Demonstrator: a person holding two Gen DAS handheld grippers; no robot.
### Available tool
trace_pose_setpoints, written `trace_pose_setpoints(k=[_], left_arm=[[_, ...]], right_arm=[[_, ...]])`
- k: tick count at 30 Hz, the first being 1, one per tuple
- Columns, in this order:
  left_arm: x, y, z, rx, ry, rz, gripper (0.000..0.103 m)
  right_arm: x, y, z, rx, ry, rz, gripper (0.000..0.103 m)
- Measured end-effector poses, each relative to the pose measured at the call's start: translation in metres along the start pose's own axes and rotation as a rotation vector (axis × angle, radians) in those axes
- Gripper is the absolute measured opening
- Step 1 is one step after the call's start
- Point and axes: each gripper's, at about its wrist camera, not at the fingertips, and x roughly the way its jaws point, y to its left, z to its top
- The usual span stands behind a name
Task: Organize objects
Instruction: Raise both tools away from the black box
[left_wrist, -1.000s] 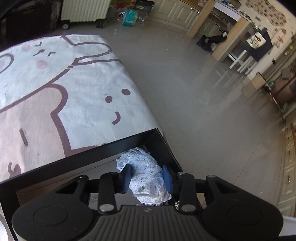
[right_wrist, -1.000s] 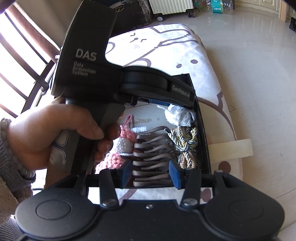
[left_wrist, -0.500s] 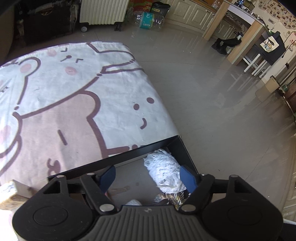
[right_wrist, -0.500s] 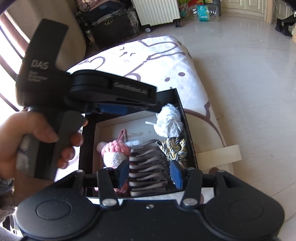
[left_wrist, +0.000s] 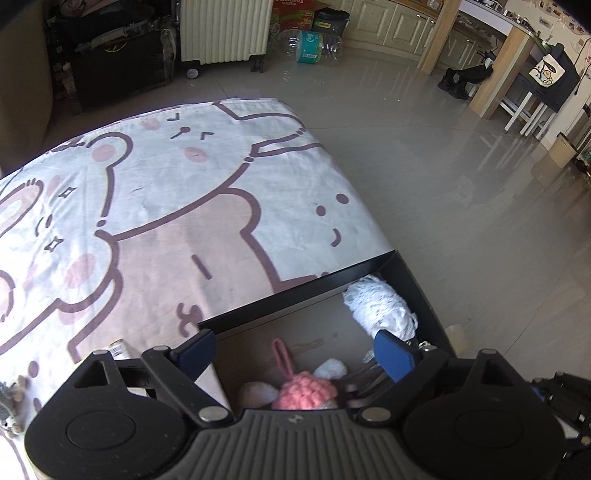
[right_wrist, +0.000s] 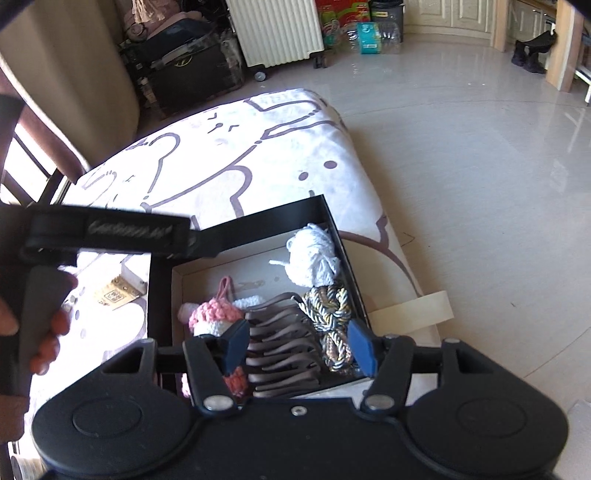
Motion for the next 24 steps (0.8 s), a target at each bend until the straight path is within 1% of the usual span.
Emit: trace_pose_setpoints(k=[6, 11, 14, 18, 22, 24], left_arm=[[-0.014, 0.02, -0.01, -0.007, 0.009, 0.028, 0.096], [-0.022, 0.036, -0.018, -0.036, 0.015, 0.049, 0.099], [-0.023, 0.043, -0.024, -0.053, 0.031, 0.053, 0.1], [-0.025, 0.049, -0.031, -0.027, 0.049, 0.07, 0.103], [-0.03, 0.055, -0.036, -0.013, 0.052, 0.085, 0.103], [-0.031, 0.059, -0.038, -0.01, 0.056, 0.09, 0.103]], right_arm=[[-0.002, 0.003, 0.002, 0.017, -0.006, -0.033, 0.064], [-0.002, 0.011, 0.004, -0.008, -0.004, -0.068, 0.067], [-0.002, 0.012, 0.004, 0.001, -0.003, -0.068, 0.069], [0.0, 0.013, 0.005, 0.0, 0.003, -0.106, 0.071], [0.004, 0.018, 0.005, -0.024, 0.017, -0.144, 0.073], [0.006, 0.02, 0.005, -0.037, 0.022, -0.15, 0.075]])
